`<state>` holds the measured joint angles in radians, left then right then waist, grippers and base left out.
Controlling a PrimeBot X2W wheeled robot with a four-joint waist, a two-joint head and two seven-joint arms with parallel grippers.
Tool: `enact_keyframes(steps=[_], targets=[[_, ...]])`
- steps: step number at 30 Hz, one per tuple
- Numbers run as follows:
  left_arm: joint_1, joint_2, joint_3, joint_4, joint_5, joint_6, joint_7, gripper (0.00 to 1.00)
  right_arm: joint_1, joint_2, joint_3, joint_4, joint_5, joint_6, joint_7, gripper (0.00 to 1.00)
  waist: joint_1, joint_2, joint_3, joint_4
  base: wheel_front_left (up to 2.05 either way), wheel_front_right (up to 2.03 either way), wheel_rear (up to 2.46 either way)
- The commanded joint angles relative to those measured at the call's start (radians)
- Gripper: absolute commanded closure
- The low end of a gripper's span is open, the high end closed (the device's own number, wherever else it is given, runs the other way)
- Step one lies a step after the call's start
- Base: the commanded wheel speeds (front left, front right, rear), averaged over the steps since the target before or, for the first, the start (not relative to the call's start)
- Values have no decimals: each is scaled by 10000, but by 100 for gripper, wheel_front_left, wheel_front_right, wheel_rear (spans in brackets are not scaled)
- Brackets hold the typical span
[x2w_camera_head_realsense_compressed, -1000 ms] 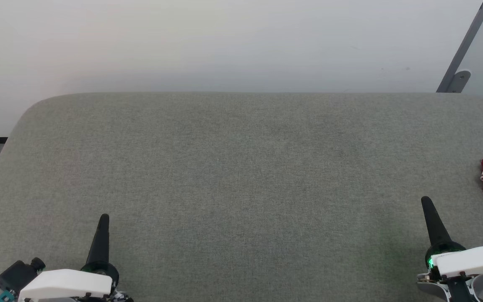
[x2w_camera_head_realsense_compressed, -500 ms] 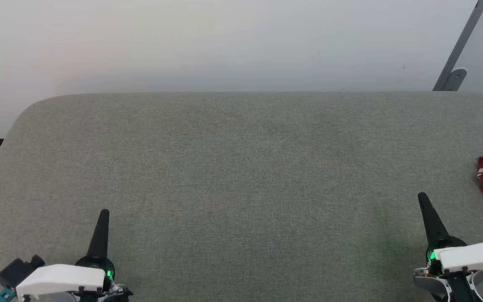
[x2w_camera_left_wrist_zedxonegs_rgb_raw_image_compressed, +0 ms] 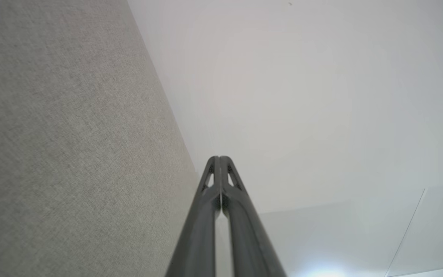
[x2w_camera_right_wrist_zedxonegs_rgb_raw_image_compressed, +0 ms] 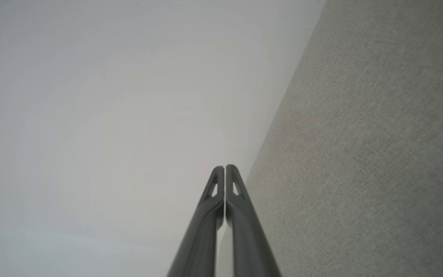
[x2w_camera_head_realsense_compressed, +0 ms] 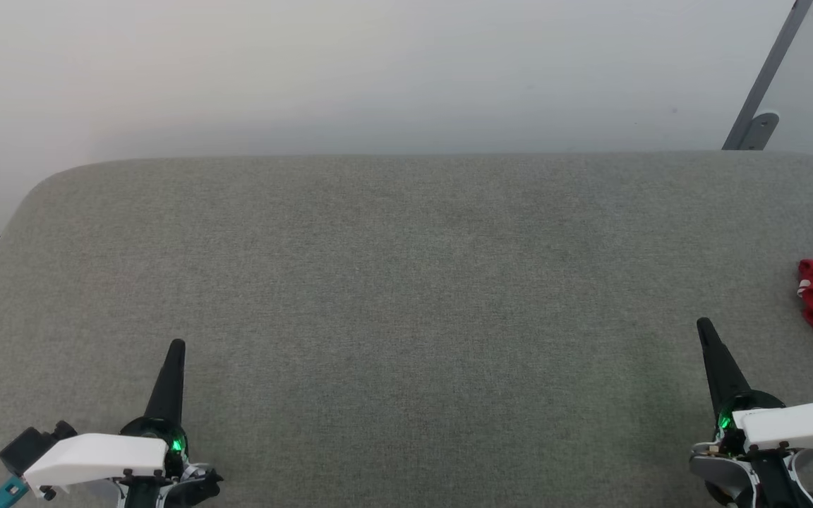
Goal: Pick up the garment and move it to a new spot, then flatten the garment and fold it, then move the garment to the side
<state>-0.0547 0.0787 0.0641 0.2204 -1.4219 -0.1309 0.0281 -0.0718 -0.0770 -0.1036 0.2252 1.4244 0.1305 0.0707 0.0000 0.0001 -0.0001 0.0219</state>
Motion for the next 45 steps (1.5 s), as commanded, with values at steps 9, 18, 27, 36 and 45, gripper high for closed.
enact_keyframes(steps=[9,18,27,36,45], targets=[[-308,-4,106,69,-719,4,258,100,-237,96,-68,36,665,4,176,100,0,-1,9,-60,0,0,0],[-433,-40,168,143,-1325,4,430,100,-300,188,-98,120,1188,4,299,100,0,-1,18,-124,0,0,0],[-520,-80,232,223,-1889,4,629,100,-402,268,-118,197,1687,4,425,100,0,-1,27,-187,0,0,0],[-593,-111,275,247,-2127,4,705,100,-394,288,-118,216,1894,4,456,100,0,-1,32,-219,0,0,0],[-597,-128,300,247,-2093,4,713,100,-393,288,-116,212,1896,4,454,100,0,-1,32,-219,0,0,0]])
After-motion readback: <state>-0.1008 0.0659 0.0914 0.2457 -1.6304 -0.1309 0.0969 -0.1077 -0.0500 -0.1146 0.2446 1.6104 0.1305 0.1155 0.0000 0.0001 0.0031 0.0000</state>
